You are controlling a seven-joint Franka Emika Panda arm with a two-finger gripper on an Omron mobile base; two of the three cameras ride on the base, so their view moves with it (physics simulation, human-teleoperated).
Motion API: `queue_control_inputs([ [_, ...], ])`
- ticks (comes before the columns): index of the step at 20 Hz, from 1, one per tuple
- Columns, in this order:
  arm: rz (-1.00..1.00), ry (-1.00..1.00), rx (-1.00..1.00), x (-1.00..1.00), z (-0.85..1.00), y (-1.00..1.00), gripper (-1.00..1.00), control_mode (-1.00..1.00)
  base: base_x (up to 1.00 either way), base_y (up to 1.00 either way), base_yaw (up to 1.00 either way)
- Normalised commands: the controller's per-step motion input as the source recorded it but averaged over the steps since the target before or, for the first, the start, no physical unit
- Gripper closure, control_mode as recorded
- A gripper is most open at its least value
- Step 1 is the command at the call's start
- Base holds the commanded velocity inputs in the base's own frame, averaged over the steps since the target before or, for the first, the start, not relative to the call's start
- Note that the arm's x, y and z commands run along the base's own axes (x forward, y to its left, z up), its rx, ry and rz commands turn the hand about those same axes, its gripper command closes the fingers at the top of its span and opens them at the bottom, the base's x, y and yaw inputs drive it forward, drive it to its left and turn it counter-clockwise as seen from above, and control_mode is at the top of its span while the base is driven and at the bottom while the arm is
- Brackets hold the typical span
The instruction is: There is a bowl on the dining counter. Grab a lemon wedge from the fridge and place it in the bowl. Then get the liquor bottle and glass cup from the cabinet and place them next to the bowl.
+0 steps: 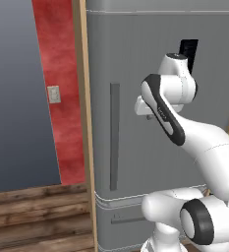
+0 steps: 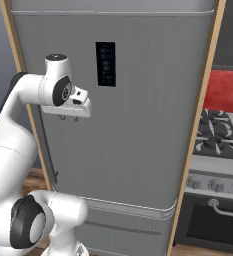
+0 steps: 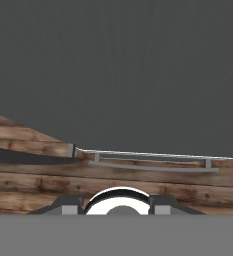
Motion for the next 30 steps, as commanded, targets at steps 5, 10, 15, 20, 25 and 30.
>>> queue_control_inputs([
  [5,0.0,0.0,0.0,0.0,0.0,0.0,-1.0,1.0,-0.04,0.03,0.0],
  [10,0.0,0.0,0.0,0.0,0.0,0.0,-1.0,1.0,-0.16,0.5,-0.08],
  [15,0.0,0.0,0.0,0.0,0.0,0.0,-1.0,1.0,-0.04,0.72,-0.19],
  [20,0.0,0.0,0.0,0.0,0.0,0.0,-1.0,1.0,-0.09,0.63,-0.28],
  [25,0.0,0.0,0.0,0.0,0.0,0.0,-1.0,1.0,-0.04,0.55,-0.37],
  [30,0.0,0.0,0.0,0.0,0.0,0.0,-1.0,1.0,0.0,0.48,-0.46],
])
